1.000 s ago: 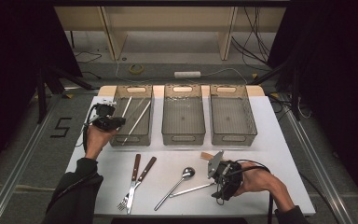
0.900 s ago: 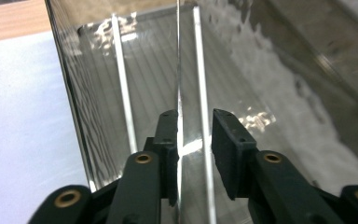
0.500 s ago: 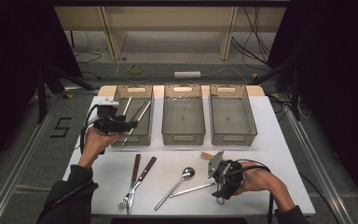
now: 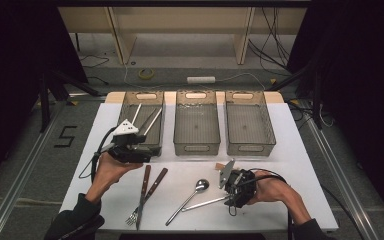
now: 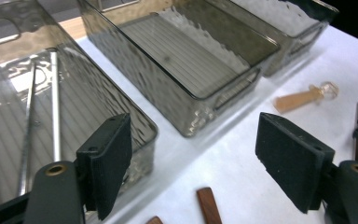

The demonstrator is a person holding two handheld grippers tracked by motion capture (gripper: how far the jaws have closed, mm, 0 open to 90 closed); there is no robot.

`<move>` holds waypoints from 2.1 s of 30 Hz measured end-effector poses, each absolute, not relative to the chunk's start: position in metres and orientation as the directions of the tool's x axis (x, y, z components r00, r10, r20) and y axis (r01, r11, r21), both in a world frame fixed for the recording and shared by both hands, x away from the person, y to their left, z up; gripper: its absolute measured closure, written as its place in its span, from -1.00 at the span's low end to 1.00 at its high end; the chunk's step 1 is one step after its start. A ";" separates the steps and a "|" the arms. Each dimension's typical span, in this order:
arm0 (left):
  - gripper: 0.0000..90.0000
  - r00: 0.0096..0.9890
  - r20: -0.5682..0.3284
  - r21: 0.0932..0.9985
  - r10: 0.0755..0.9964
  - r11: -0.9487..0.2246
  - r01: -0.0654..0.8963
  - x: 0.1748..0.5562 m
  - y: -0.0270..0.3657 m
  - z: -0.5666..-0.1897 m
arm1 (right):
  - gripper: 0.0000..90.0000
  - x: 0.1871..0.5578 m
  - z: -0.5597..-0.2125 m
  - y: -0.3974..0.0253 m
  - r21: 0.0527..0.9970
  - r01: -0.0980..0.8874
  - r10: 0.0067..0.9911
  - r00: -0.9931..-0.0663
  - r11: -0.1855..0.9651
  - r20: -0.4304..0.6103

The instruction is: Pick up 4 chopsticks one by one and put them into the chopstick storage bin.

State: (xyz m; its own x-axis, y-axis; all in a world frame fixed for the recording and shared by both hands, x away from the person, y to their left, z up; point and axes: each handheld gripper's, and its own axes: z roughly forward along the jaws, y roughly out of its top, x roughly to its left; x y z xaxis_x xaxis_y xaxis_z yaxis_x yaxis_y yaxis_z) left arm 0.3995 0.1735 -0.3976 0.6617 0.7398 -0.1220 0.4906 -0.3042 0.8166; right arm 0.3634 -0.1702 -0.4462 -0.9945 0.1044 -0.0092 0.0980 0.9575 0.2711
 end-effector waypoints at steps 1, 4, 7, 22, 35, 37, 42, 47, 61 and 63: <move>-0.41 0.662 -0.123 0.817 0.739 -0.304 0.491 0.397 0.173 -0.400 | 0.19 0.364 -0.447 -0.169 0.274 0.096 0.102 -0.995 0.957 -0.008; -0.42 0.666 -0.117 0.827 0.737 -0.299 0.477 0.388 0.173 -0.404 | 0.24 0.364 -0.448 -0.166 0.258 0.085 0.090 -0.996 0.962 -0.007; -0.43 0.672 -0.119 0.832 0.731 -0.295 0.469 0.379 0.172 -0.408 | 0.31 0.365 -0.448 -0.162 0.241 0.074 0.079 -0.997 0.968 -0.013; -0.49 0.702 -0.128 0.834 0.701 -0.307 0.459 0.349 0.160 -0.422 | 0.62 0.365 -0.455 -0.151 0.175 0.022 0.027 -0.999 0.984 -0.025; -0.49 0.717 -0.127 0.825 0.686 -0.329 0.461 0.345 0.156 -0.425 | 0.86 0.357 -0.455 -0.147 0.145 -0.045 -0.041 -0.999 0.988 -0.032; -0.49 0.721 -0.126 0.821 0.682 -0.336 0.461 0.345 0.155 -0.426 | 0.89 0.356 -0.455 -0.148 0.142 -0.069 -0.065 -0.997 0.988 -0.030; -0.47 0.730 -0.128 0.813 0.671 -0.351 0.465 0.345 0.153 -0.428 | 0.91 0.355 -0.455 -0.150 0.146 -0.108 -0.104 -0.994 0.983 -0.033; -0.47 0.737 -0.126 0.811 0.664 -0.359 0.462 0.344 0.152 -0.428 | 0.92 0.354 -0.454 -0.153 0.143 -0.116 -0.114 -0.993 0.983 -0.019; -0.49 0.776 -0.114 0.796 0.620 -0.411 0.445 0.338 0.138 -0.431 | 0.93 0.352 -0.436 -0.162 0.228 -0.120 -0.106 -0.991 0.966 -0.076; -0.49 0.783 -0.112 0.792 0.612 -0.421 0.442 0.337 0.134 -0.431 | 0.93 0.352 -0.433 -0.162 0.241 -0.122 -0.104 -0.991 0.963 -0.085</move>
